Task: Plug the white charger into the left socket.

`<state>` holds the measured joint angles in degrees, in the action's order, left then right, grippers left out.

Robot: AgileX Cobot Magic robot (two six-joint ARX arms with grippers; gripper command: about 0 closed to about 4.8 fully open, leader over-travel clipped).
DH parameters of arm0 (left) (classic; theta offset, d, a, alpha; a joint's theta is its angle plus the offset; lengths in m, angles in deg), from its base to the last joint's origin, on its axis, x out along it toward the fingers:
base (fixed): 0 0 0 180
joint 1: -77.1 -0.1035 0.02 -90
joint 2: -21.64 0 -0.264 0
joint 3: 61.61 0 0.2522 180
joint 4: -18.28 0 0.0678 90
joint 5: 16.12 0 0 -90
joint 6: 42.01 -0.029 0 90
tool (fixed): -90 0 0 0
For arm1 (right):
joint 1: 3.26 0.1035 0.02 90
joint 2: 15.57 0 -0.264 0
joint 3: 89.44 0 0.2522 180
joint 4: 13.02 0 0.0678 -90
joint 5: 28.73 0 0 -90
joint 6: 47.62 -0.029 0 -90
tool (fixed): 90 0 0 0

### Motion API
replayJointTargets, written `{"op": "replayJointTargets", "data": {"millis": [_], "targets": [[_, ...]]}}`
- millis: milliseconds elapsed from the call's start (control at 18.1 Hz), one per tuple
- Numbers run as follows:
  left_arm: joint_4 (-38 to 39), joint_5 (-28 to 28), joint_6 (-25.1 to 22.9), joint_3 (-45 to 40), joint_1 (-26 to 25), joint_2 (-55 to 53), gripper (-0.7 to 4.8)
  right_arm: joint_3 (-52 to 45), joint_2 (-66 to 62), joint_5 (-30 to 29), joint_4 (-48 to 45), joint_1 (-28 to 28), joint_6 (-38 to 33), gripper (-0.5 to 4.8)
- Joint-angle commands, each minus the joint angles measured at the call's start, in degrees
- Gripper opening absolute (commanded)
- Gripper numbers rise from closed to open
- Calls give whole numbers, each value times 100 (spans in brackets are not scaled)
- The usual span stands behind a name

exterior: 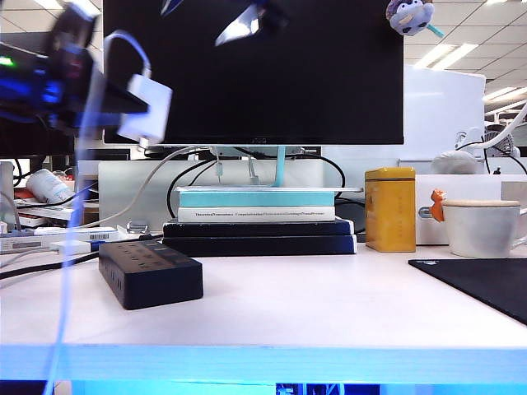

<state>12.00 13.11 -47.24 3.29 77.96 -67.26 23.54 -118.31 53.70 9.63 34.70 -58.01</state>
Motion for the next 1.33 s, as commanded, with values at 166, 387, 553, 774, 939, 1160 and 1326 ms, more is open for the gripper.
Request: {"op": "replayJointTargets", "data": {"millis": [166,387,553,774,939,1160,1326], "targets": [[24,-887,-407,-127,-391,13,121,20,9,-42,293,-249,195,441],[-227,-903,-986,-597,-382,-170,121,20,9,-52,468,-269,507,441],[-702,-903,-977,-739,-356,-487,121,20,9,-160,505,-267,481,441],[-1261,-844,-929,-741,-221,-994,121,20,9,-175,562,-267,483,441],[-1853,-813,-776,-739,-83,-1445,120,20,4,-153,660,-267,487,441],[-2468,-667,-476,-741,-22,-1753,121,20,4,-151,767,-267,511,441],[-2590,-588,-470,-741,-20,-1799,121,20,4,-151,848,-267,533,441]]}}
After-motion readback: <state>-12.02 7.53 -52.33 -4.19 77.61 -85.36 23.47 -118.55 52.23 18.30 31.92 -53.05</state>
